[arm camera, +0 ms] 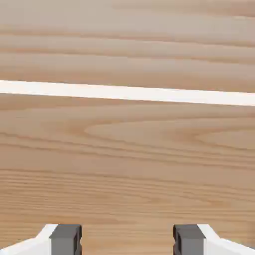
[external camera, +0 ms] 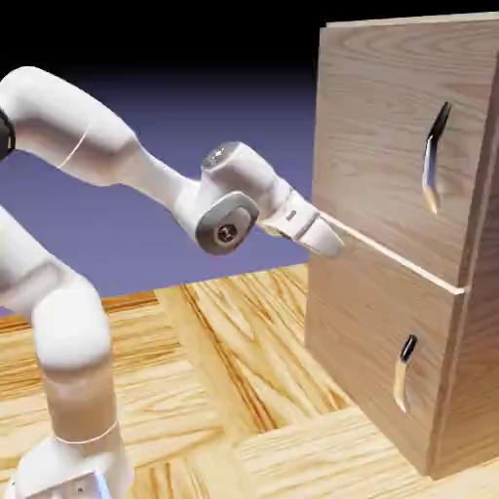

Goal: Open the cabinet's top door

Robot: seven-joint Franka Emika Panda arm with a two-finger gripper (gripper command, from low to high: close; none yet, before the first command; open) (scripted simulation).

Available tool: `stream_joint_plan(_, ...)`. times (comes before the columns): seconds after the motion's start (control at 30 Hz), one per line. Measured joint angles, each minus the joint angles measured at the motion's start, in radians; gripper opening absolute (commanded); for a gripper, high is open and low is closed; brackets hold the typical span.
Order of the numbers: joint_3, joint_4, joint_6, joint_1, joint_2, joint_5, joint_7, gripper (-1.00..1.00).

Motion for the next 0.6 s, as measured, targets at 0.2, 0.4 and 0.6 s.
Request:
stream_joint_plan(0.2, -0.217, 0.058, 0.118, 0.129, -0.034, -0.138, 0.004, 0.0)
stream_joint_plan(0.4, -0.435, 0.117, 0.236, 0.258, -0.067, -0.276, 0.009, 0.0)
stream_joint_plan(0.6, -0.652, 0.175, 0.354, 0.387, -0.101, -0.413, 0.013, 0.0)
